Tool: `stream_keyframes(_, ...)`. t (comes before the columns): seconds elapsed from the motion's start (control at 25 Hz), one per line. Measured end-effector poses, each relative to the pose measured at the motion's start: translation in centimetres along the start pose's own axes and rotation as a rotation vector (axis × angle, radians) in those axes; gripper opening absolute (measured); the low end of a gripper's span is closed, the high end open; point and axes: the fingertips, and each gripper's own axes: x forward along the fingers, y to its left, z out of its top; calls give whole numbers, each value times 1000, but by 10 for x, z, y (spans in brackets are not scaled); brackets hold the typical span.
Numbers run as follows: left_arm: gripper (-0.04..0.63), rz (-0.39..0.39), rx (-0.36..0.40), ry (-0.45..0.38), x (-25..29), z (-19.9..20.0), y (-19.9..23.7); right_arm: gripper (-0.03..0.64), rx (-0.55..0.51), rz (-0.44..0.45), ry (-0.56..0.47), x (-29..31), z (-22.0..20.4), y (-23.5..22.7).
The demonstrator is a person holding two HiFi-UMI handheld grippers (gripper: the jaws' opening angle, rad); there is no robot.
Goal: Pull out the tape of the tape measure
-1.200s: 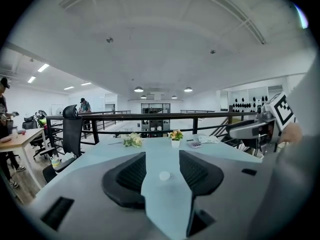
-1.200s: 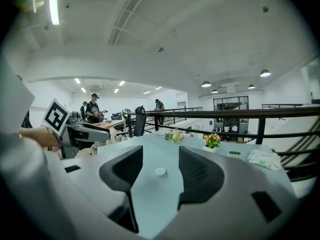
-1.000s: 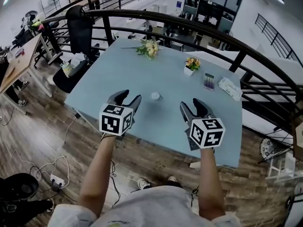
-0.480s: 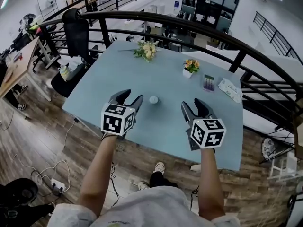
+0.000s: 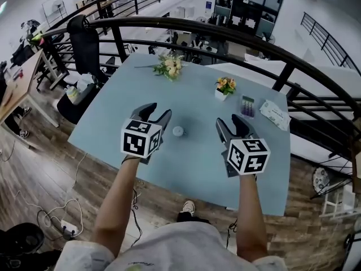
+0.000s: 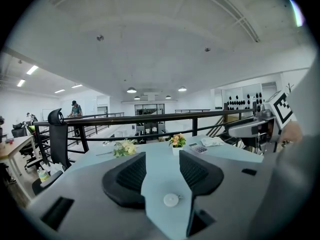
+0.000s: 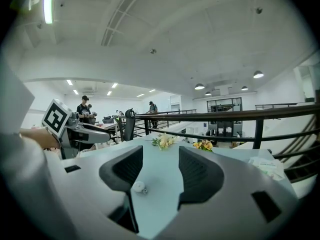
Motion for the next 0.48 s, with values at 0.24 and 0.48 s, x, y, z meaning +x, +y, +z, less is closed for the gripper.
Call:
stream_keyframes(0.24, 209, -7, 9, 15, 29, 3, 1, 207, 13, 3, 5, 20, -2, -19)
stream_keyframes(0.48, 209, 5, 10, 23, 43, 9, 2, 207, 22, 23, 15, 33, -2, -30)
